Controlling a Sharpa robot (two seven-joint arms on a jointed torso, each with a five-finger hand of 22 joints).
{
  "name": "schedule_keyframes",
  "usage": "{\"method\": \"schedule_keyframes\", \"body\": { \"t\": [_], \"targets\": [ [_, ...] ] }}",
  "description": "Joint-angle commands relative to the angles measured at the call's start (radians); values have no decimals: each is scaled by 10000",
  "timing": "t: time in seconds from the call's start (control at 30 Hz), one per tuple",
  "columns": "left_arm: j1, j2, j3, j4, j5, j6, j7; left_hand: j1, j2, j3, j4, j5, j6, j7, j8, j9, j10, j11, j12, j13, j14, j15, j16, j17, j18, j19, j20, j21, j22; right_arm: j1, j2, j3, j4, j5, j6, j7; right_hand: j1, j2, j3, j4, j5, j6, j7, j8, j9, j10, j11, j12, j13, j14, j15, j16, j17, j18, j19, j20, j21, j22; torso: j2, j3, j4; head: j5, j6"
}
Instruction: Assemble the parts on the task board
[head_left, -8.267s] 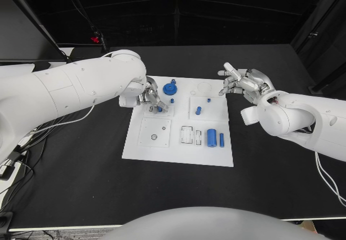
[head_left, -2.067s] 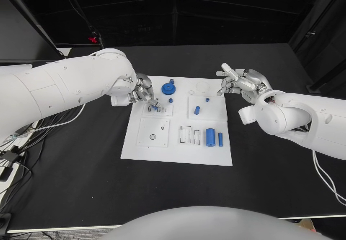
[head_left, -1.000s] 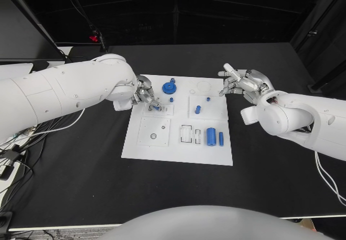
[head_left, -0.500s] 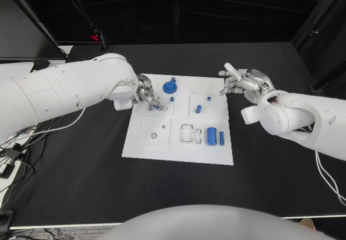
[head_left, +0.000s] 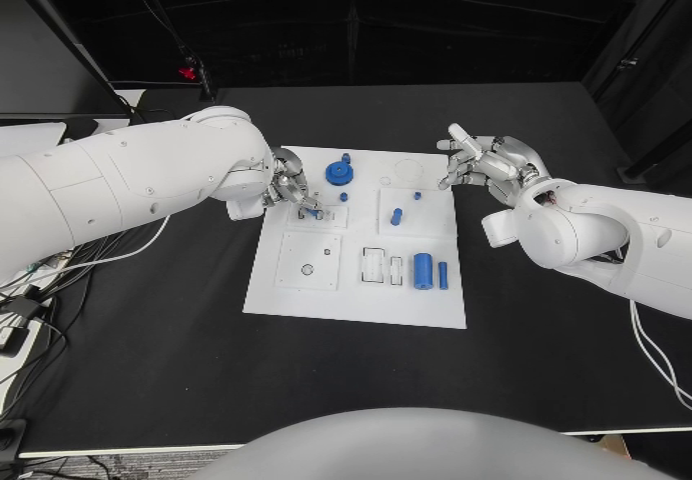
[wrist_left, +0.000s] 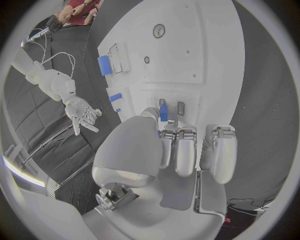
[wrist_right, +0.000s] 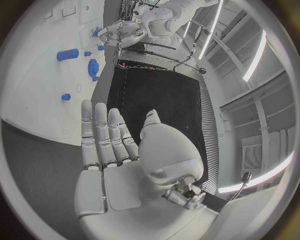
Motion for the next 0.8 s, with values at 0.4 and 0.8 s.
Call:
{"method": "schedule_keyframes", "body": {
  "t": [0.4, 0.8],
  "targets": [
    [-51, 137, -6, -73, -43, 582, -115, 307, 514, 635, -527, 53, 61, -96, 16, 4, 1116, 40, -26, 2603, 1064, 51, 9, 2635, -66, 1044, 64, 31, 2633, 13, -17, 5, 29, 8, 56, 92, 57, 69, 9, 6, 29, -64, 197, 62, -5, -82, -4, 53, -36, -58, -19, 81, -35, 94, 14, 48, -58, -14, -6, 3, -6, -12, -30],
    [-64, 283, -6, -152, -38, 773, -260, 95, 492, 725, -528, -59, 49, -93, -1, -5, 1116, 45, -26, 2603, 1064, 63, 9, 2635, -66, 1044, 65, 31, 2633, 13, -10, 5, 32, 8, 61, 99, 62, 72, 7, 7, 30, -51, 221, 84, -2, -85, -3, 62, -49, -62, -18, 92, -48, 94, 14, 49, -60, -17, -2, -3, -2, -28, -44]
  ]
}}
